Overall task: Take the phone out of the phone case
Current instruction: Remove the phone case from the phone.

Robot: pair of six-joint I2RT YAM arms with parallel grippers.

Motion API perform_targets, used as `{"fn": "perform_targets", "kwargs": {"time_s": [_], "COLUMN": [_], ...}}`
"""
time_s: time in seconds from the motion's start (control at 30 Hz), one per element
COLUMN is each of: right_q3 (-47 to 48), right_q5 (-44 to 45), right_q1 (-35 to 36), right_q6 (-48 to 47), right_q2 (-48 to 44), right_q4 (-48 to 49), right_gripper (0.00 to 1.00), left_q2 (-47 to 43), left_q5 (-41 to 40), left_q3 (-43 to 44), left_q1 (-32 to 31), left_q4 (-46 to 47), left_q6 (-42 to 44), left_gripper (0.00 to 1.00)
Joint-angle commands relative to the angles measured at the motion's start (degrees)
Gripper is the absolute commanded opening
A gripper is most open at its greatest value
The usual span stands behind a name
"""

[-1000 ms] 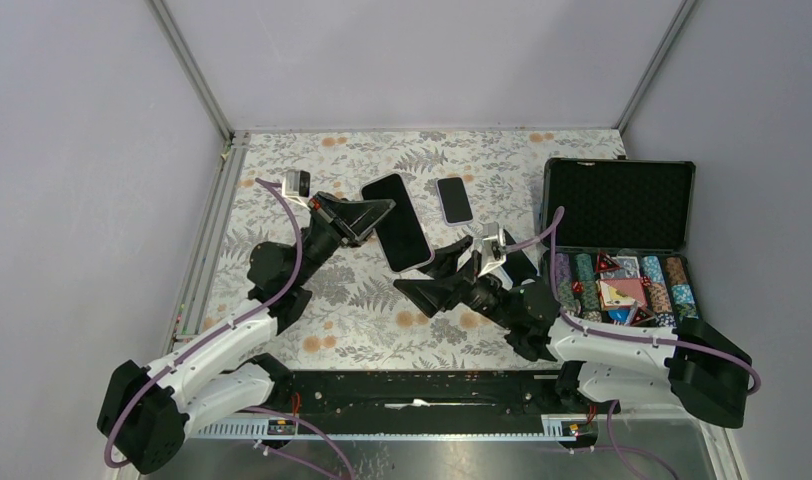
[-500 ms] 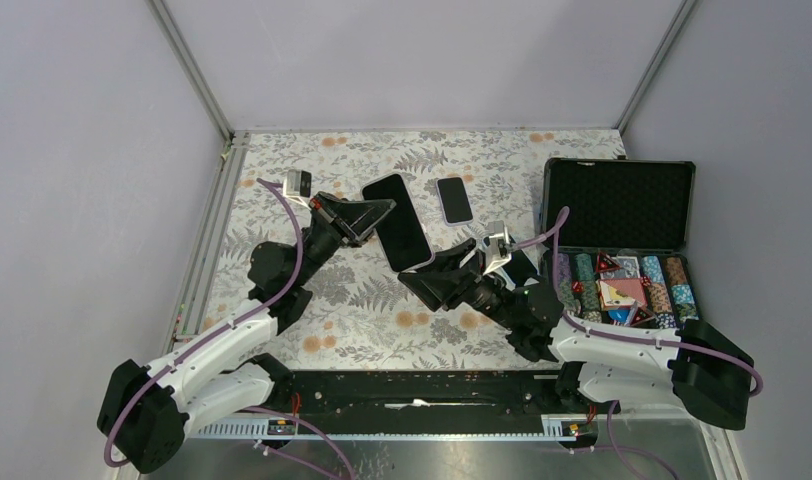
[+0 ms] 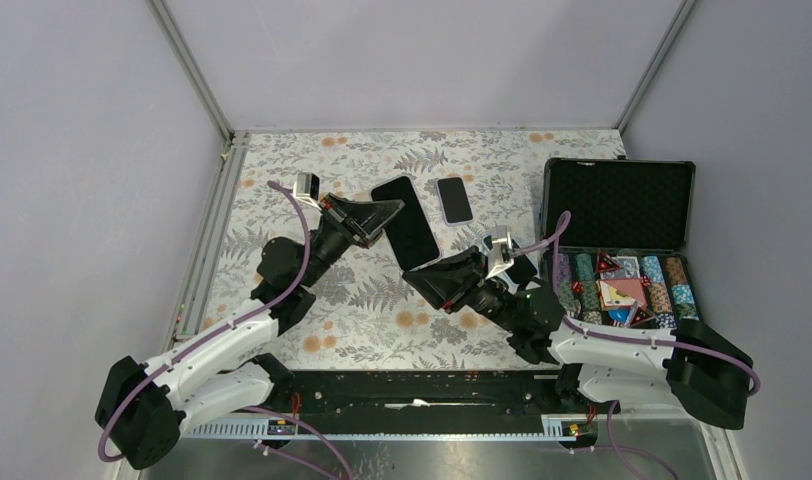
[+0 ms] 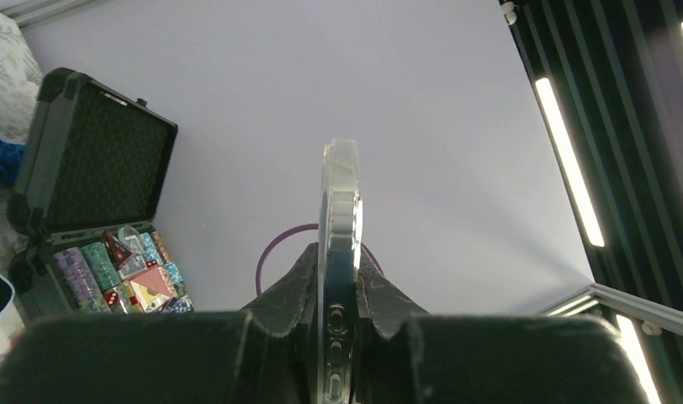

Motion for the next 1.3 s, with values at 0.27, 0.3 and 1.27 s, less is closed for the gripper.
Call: {"fn": "perform_targets", "kwargs": {"time_s": [0.27, 0.3, 1.27], "right_q3": [-7.2, -7.1, -5.7], "right_q5": [14.9, 15.0, 8.2], "right_q1": [-1.6, -1.6, -6.5], "right_q6": [-1.2, -1.3, 8.6], "right_q2": [5.6, 5.0, 17.6], "right_q4": [-3.1, -3.9, 1.4], "right_gripper": [0.26, 0.25, 0.16], "left_q2": [0.3, 0.3, -1.6], "left_q5": [-1.3, -1.0, 0.9], "left_q3": [4.1, 4.4, 3.8], "left_q1": [-6.2, -6.2, -6.4], "left_q4": [8.8, 8.8, 15.9], "left_q6": [-4.2, -3.9, -7.5], "left_gripper": [0.0, 0.0, 0.0]}}
